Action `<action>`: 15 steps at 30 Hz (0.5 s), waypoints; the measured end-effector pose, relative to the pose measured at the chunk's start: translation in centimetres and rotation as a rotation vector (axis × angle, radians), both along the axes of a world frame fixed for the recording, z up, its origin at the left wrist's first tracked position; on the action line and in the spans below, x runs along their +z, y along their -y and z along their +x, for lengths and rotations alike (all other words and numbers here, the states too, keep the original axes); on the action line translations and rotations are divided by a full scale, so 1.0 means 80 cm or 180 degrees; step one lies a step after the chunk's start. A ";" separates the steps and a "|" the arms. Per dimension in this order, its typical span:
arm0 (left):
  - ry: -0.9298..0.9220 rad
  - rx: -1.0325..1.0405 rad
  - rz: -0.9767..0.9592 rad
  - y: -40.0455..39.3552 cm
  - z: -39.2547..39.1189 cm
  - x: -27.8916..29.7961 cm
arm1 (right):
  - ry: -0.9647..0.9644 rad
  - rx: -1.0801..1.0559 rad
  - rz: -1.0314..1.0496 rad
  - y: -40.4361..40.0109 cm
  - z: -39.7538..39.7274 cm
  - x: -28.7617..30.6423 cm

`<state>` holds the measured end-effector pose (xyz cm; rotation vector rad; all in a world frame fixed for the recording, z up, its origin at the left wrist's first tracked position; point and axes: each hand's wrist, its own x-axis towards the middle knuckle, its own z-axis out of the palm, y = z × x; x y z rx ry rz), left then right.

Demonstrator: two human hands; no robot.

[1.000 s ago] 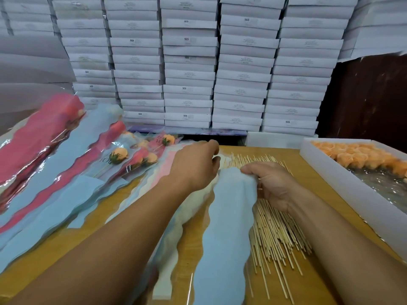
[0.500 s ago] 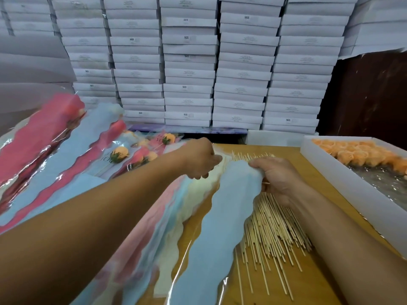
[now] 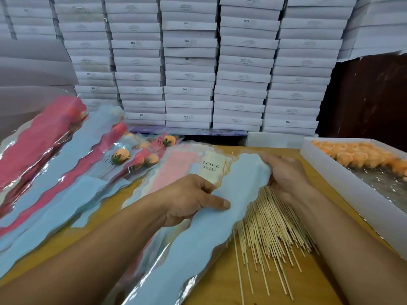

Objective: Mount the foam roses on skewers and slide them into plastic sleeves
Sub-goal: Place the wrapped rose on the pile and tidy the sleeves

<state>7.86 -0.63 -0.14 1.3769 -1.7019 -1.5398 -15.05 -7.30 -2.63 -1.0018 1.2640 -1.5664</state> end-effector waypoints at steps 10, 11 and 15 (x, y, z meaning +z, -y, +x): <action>-0.0572 -0.0293 0.0599 -0.012 0.005 -0.002 | 0.0032 -0.0350 -0.0133 0.015 -0.010 -0.008; -0.0542 -0.0282 0.0553 -0.013 0.005 -0.003 | 0.0036 -0.0383 -0.0144 0.015 -0.010 -0.008; -0.0507 -0.0053 0.0329 -0.014 0.005 -0.008 | 0.0194 -0.0265 -0.0187 0.012 -0.007 -0.005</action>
